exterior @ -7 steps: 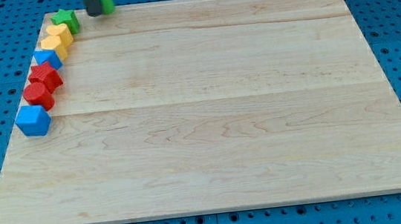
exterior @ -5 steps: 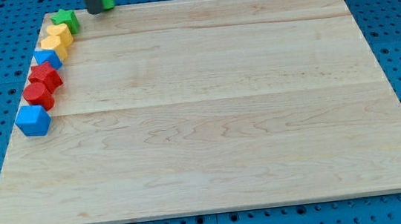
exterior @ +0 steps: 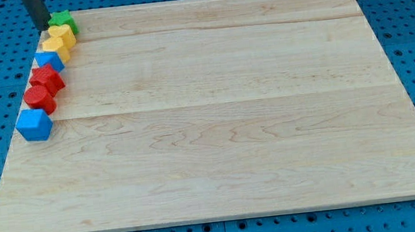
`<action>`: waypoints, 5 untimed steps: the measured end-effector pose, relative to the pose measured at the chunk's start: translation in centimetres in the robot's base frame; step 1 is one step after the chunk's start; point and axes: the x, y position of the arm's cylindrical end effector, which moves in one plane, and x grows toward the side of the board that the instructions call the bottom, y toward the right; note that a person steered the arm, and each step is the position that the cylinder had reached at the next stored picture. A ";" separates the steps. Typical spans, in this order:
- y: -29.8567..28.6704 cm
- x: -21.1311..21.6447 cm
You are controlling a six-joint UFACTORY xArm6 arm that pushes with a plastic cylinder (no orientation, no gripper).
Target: Separate the green star from yellow heart
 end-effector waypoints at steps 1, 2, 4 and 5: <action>-0.8 -0.2; -0.8 -0.2; 9.0 0.1; 14.0 0.4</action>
